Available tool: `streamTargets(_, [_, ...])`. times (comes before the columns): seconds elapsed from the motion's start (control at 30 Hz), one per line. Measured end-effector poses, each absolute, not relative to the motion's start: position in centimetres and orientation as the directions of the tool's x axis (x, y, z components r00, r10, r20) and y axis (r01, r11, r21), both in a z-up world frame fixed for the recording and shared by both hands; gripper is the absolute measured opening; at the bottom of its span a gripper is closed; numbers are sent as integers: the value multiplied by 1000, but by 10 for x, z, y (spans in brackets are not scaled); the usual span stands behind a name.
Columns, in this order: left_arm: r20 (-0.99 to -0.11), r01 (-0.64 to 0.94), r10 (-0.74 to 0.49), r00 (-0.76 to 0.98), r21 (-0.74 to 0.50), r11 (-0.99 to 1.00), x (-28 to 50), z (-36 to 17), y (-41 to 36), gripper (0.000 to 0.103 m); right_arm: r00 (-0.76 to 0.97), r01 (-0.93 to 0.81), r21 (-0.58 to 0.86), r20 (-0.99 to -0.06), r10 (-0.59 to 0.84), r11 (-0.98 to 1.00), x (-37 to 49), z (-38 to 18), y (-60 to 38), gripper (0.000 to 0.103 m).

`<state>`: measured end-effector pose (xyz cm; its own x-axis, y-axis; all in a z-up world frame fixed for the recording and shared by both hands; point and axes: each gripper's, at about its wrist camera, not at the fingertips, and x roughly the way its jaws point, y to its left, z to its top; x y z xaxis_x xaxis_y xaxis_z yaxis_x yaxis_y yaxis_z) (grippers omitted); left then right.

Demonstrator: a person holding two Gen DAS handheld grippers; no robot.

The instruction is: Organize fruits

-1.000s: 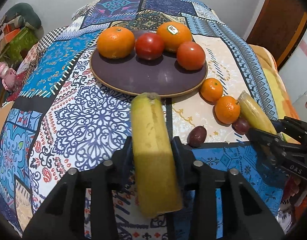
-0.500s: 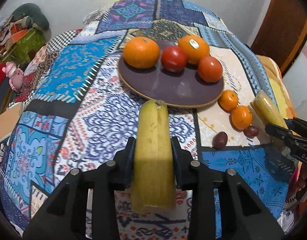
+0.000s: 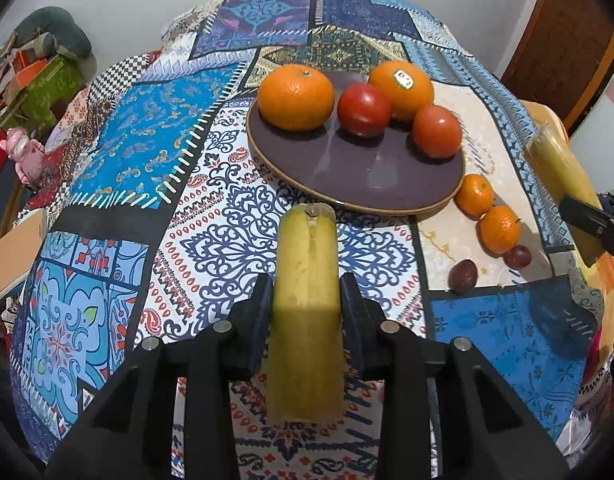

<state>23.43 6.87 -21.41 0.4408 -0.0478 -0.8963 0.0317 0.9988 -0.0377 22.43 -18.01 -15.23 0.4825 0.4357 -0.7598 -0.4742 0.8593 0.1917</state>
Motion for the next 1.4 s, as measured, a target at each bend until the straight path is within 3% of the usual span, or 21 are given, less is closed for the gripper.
streamTargets(0.37, [-908,25,-61,414,-56,998,248,-225,70,34,481,-484,190,-758,441,854,232,-148,-168,34])
streamTargets(0.73, [-872,22,-74,484,-72,997,242,-189,74,34,498,-500,184,-739,455,846,243,-136,-159,34])
streamTargets(1.4, [-834,47,-133,535,-128,991,317,-175,58,33,482,-536,173,-741,467,827,286,-140,-116,34])
